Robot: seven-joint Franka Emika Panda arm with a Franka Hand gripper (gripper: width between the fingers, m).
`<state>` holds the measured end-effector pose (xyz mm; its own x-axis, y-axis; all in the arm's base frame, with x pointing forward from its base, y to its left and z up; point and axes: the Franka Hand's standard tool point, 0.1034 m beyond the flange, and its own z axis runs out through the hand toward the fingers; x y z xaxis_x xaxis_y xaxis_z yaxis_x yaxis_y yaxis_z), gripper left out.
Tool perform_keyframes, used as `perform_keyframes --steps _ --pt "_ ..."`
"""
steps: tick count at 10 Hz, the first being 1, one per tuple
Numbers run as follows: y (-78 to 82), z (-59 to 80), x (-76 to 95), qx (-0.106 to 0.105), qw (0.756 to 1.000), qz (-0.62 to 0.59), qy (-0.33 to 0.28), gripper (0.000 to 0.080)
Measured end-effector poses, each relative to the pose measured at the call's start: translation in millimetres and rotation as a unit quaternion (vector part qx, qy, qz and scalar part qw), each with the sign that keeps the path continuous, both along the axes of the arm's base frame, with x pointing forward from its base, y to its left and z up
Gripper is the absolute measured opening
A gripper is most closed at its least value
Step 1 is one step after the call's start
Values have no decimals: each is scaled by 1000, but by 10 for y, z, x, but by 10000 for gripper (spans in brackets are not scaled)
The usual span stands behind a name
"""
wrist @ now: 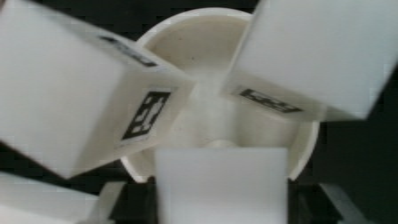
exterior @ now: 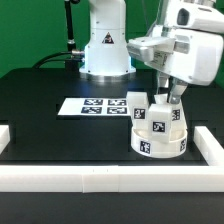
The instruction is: Assemble stool
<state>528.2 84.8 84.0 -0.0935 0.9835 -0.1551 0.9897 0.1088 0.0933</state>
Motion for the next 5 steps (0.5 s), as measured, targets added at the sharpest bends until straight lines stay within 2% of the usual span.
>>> perform_keyframes --steps 1,2,5 --pt "-6 2 3 3 999 -33 -5 331" --pt "1 0 4 15 992 -127 -18 331" --pt "107 -4 -23 37 942 -330 -42 331"
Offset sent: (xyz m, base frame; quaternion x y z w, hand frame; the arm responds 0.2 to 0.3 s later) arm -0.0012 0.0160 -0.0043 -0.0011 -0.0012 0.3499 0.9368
